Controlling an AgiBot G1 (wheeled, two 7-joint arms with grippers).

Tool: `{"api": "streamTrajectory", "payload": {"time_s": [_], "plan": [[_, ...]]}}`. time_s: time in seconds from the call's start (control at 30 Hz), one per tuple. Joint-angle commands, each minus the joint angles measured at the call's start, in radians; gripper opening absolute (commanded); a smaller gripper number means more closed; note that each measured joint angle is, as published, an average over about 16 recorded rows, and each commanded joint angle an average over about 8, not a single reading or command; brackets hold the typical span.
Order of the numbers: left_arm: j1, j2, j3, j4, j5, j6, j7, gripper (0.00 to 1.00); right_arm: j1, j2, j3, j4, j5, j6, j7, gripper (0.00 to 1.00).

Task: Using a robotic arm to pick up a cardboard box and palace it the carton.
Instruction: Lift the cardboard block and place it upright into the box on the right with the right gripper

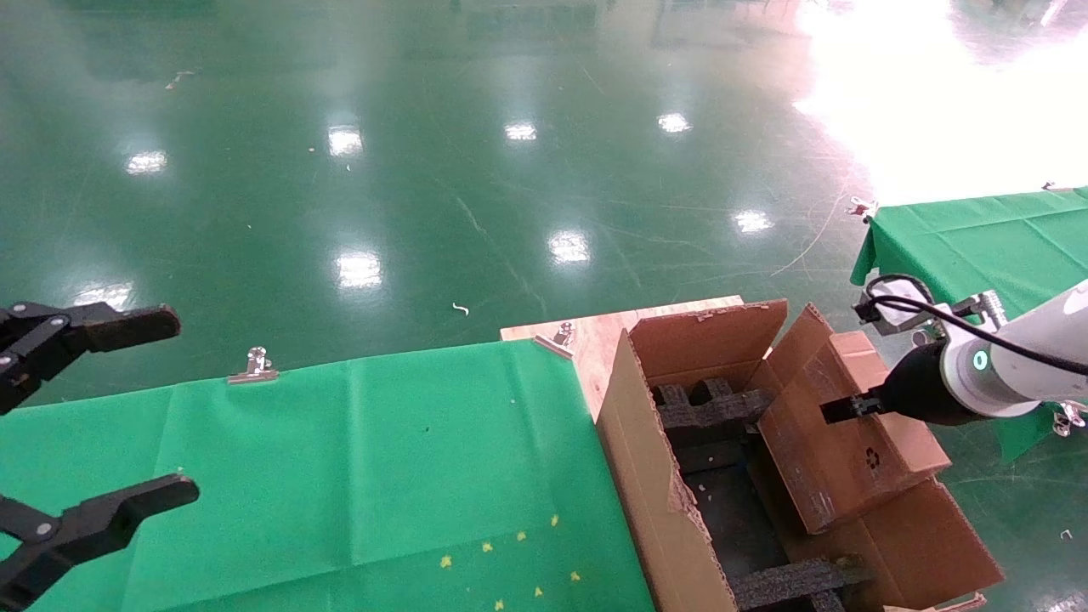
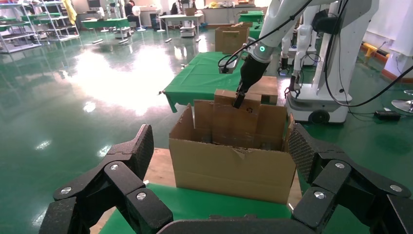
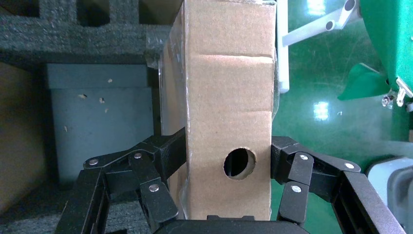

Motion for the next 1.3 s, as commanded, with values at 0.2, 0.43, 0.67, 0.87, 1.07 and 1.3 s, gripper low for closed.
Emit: {"api": "streamTrajectory", "payload": {"time_s": [0.2,0.43,0.67,0.87,1.07,1.3], "plan": [[0.000,0.000,0.000,0.000,0.000,0.000,0.000,1.00,-0.037,-0.014,-0.019,-0.001,-0.037,0.012,0.042,0.00],[0.000,0.000,0.000,0.000,0.000,0.000,0.000,1.00,-0.088,-0.036,-0.035,-0.003,-0.092,0.050,0.113,0.00],[0.000,0.000,0.000,0.000,0.000,0.000,0.000,1.00,-0.107,-0.052,-0.040,-0.004,-0.069,0.048,0.122,0.00],[0.000,0.000,0.000,0.000,0.000,0.000,0.000,1.00,-0.117,-0.061,-0.043,-0.008,-0.037,0.043,0.109,0.00],[0.000,0.000,0.000,0.000,0.000,0.000,0.000,1.00,-0.144,-0.078,-0.051,-0.018,-0.036,0.054,0.129,0.00],[0.000,0.000,0.000,0.000,0.000,0.000,0.000,1.00,-0.188,-0.113,-0.063,-0.053,-0.051,0.076,0.167,0.00]]}}
